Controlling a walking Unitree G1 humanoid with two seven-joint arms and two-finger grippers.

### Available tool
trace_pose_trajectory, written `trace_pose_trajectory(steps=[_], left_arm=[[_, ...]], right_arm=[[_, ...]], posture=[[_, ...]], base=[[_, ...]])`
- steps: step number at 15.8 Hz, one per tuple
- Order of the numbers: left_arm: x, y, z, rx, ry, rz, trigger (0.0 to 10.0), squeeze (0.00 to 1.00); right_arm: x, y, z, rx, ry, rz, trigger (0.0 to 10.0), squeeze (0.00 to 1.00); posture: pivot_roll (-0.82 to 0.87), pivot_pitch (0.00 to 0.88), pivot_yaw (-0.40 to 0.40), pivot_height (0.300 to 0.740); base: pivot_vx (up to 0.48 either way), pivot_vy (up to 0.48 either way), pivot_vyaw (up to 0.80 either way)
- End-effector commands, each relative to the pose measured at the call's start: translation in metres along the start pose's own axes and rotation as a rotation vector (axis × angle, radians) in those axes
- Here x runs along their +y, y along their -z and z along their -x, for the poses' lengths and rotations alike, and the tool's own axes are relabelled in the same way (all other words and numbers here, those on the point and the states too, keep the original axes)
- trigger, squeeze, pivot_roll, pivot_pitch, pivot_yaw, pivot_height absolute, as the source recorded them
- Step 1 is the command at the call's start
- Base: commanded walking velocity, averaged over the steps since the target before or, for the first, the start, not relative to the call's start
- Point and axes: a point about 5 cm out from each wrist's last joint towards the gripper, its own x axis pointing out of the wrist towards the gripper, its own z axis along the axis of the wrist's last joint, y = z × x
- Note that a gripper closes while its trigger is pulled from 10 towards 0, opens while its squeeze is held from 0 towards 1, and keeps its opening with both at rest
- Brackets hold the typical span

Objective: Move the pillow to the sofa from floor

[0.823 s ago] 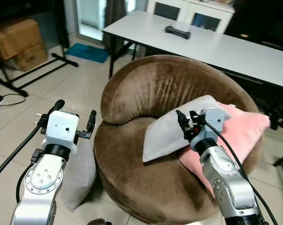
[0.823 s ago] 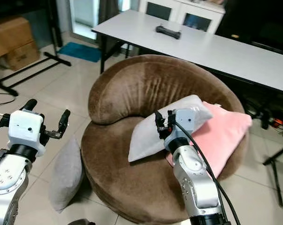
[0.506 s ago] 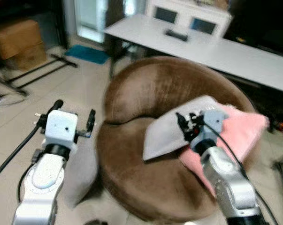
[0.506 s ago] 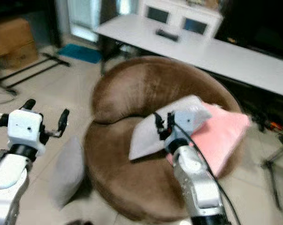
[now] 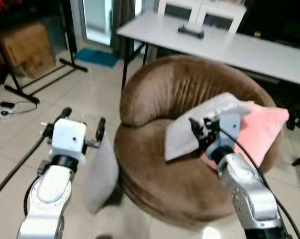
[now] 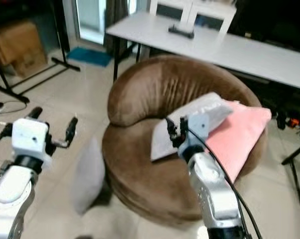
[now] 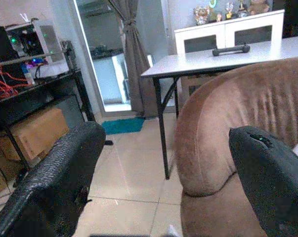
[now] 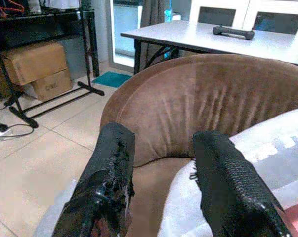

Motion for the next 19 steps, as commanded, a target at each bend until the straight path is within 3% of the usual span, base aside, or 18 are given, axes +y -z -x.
trace_pose_trajectory(steps=[1, 5, 8, 17, 19], left_arm=[[0.001, 0.001, 0.001, 0.011, -0.003, -0.006, 10.0, 0.00], [0.001, -0.001, 0.002, -0.005, -0.020, 0.036, 10.0, 0.00], [0.003, -0.001, 0.002, -0.007, -0.026, 0.057, 10.0, 0.00], [0.005, 0.002, 0.005, 0.003, -0.022, 0.053, 10.0, 0.00], [0.006, 0.002, 0.005, 0.005, -0.021, 0.050, 10.0, 0.00]], right_arm=[[0.001, -0.003, -0.001, -0.002, -0.009, 0.005, 10.0, 0.00], [0.015, -0.011, -0.006, -0.015, -0.034, -0.005, 10.0, 0.00], [0.021, -0.012, -0.005, -0.011, -0.056, 0.016, 10.0, 0.00], [0.016, -0.005, -0.001, 0.011, -0.062, -0.003, 10.0, 0.00], [0.008, -0.003, -0.003, 0.012, -0.028, -0.039, 10.0, 0.00]], posture=[[0.08, 0.000, -0.127, 0.740], [0.09, 0.000, -0.133, 0.740], [0.09, 0.000, -0.138, 0.740], [0.10, 0.000, -0.143, 0.740], [0.11, 0.000, -0.142, 0.740]], base=[[0.000, 0.300, 0.00], [0.000, 0.000, 0.00], [0.000, 0.000, 0.80], [0.300, 0.000, 0.80], [0.315, 0.000, 0.00]])
